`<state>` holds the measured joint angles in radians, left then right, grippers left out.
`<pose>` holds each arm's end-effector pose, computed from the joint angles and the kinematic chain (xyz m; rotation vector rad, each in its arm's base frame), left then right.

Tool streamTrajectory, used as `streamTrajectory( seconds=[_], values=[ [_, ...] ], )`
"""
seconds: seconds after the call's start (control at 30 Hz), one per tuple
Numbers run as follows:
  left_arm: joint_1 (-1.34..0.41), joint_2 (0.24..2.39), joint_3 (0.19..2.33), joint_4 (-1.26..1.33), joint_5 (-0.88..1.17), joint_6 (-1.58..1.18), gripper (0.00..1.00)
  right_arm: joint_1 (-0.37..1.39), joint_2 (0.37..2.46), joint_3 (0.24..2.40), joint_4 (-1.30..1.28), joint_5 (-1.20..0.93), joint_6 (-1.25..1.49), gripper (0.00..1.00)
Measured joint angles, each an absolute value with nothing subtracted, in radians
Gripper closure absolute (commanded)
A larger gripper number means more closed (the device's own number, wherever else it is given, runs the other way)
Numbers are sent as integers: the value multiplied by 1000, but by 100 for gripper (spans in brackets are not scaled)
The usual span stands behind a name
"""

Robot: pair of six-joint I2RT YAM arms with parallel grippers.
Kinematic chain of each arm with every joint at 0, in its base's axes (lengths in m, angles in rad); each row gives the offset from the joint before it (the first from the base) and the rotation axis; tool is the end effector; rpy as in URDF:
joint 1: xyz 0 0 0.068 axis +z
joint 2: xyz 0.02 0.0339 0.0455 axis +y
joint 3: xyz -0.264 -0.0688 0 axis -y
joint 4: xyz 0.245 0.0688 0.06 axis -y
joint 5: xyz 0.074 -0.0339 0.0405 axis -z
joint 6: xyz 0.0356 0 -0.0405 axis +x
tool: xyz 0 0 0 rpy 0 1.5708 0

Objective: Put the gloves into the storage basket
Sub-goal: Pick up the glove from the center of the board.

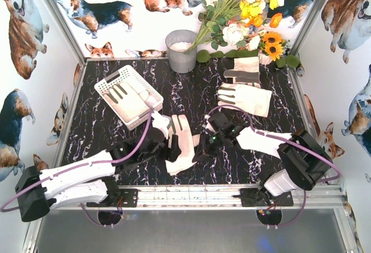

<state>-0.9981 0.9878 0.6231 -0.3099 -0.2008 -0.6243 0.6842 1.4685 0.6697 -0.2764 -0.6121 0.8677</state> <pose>0.1198 -0.1726 0.2346 0.3192 2.2897 -0.6447 0.1854 0.1776 0.1517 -0.0341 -2.8453 -1.1423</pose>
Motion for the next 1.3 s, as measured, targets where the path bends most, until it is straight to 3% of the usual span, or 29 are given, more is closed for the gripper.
streamTrajectory(
  seconds=[0.17, 0.37, 0.83, 0.9, 1.17, 1.3],
  values=[
    [-1103, 921, 605, -282, -245, -490, 22, 665, 1456, 686, -284, -651, 904, 100],
    [-1259, 950, 600, -249, -332, -381, 19, 633, 1456, 708, -295, -701, 932, 100],
    [-1295, 1226, 595, -142, -403, -265, 15, 594, 1456, 731, -257, -786, 1015, 100],
    [-1295, 1269, 595, -129, -419, -259, 22, 593, 1456, 730, -230, -797, 1042, 100],
    [-1285, 1335, 605, -120, -496, -241, 77, 574, 1456, 723, -160, -819, 1103, 100],
    [-1283, 1339, 611, -125, -519, -237, 92, 566, 1454, 712, -144, -817, 1118, 100]
  ],
)
